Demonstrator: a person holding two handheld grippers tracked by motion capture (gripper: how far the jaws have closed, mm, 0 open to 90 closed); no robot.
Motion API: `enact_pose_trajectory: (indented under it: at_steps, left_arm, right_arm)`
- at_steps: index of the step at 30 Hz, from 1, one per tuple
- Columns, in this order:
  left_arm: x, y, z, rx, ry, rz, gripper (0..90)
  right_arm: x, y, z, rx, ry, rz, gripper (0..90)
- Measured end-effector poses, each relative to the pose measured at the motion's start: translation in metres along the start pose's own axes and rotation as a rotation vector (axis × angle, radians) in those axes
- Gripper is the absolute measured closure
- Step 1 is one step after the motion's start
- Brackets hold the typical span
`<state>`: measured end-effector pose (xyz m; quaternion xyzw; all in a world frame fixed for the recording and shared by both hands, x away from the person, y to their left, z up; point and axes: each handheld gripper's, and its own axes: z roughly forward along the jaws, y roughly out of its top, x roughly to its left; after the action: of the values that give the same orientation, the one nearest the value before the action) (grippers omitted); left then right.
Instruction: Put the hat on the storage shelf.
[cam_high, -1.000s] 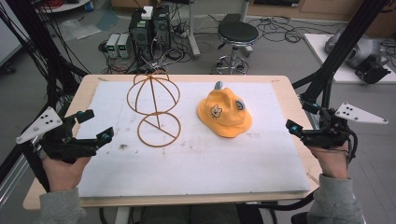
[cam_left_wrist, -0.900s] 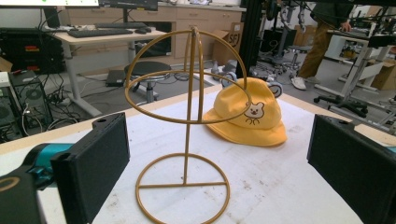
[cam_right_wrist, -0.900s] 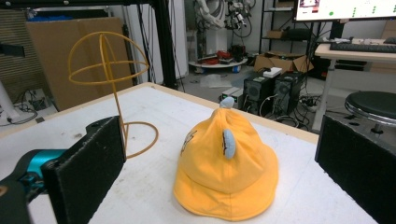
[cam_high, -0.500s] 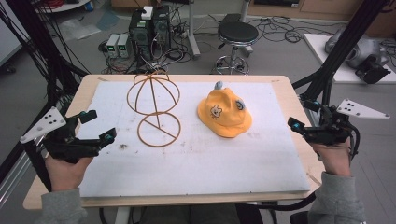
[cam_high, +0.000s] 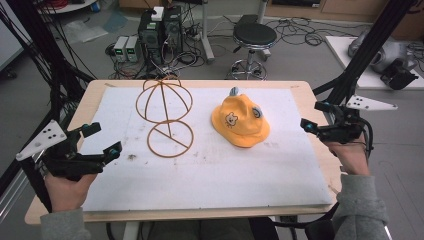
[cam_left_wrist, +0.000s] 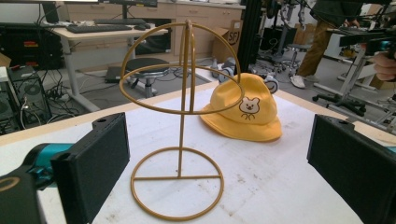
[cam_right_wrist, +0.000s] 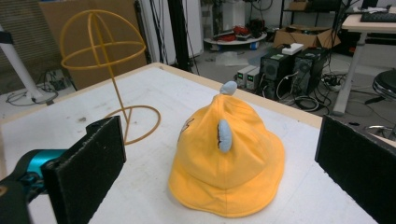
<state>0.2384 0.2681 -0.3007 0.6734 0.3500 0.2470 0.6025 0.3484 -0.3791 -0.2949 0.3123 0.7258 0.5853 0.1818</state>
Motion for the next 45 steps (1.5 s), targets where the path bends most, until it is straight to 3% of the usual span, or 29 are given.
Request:
enact_pose_trajectory:
  at_steps: [21,34,45]
  left_arm:
    - [-0.003,-0.007,-0.007,0.018,-0.004,0.0,6.1]
    - [-0.007,-0.01,-0.001,0.044,-0.015,0.003,6.1]
    - [-0.008,-0.013,-0.003,0.051,-0.01,-0.002,6.1]
  right_arm:
    - [-0.016,0.023,0.07,0.148,0.054,-0.087,1.3]
    - [-0.025,0.023,0.104,0.196,0.098,-0.095,1.3]
    - [-0.021,0.019,0.133,0.228,0.102,-0.076,1.3]
